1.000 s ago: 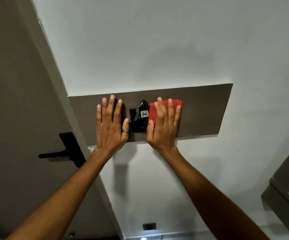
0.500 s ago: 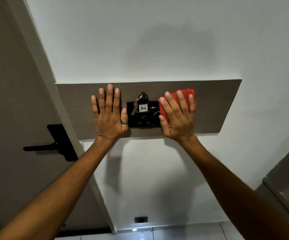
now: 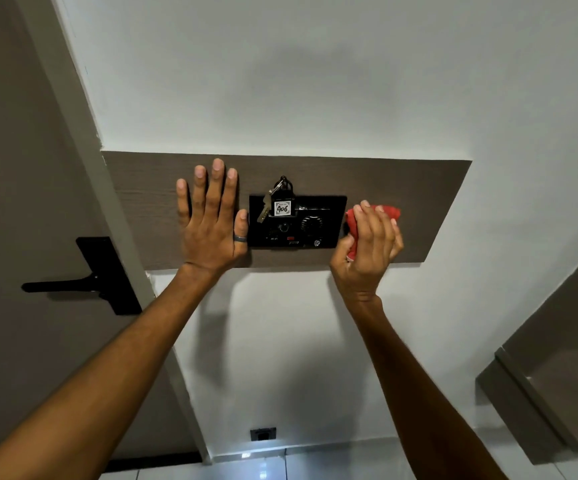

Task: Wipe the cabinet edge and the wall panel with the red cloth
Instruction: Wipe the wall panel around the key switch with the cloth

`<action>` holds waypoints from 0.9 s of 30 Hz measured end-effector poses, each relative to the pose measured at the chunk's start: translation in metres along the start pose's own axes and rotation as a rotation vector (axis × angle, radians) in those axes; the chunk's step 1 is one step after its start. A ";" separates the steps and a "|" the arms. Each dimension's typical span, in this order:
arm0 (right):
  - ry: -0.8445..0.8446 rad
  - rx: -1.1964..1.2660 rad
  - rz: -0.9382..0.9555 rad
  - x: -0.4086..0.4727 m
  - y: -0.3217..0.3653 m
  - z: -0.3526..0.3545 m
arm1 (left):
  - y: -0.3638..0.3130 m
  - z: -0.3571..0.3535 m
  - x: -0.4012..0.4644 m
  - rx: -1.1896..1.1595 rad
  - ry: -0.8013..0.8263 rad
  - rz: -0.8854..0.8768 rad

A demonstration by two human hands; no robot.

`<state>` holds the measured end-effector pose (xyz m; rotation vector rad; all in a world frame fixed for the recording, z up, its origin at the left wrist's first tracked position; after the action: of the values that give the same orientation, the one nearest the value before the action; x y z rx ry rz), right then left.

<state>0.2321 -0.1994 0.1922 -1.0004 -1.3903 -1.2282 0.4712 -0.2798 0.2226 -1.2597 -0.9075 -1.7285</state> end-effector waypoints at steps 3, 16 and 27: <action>0.035 0.133 0.055 0.007 0.023 -0.007 | -0.001 0.002 0.002 0.007 -0.002 0.002; 0.144 0.059 0.246 -0.010 0.024 -0.032 | 0.007 -0.005 -0.005 -0.009 -0.051 -0.052; 0.039 0.047 0.073 0.009 0.051 -0.040 | 0.009 -0.007 -0.007 0.012 -0.071 -0.059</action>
<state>0.2862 -0.2320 0.2096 -0.9815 -1.3355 -1.1508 0.4777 -0.2888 0.2150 -1.3050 -1.0035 -1.7307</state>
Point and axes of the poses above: each hand's wrist, its own x-axis towards the middle knuckle, its own z-axis out of the back of the hand, y = z × x, the point moved 1 cm from there along x, towards the middle knuckle, and after that the axes turned 3 degrees about y, right-handed, at the moved point
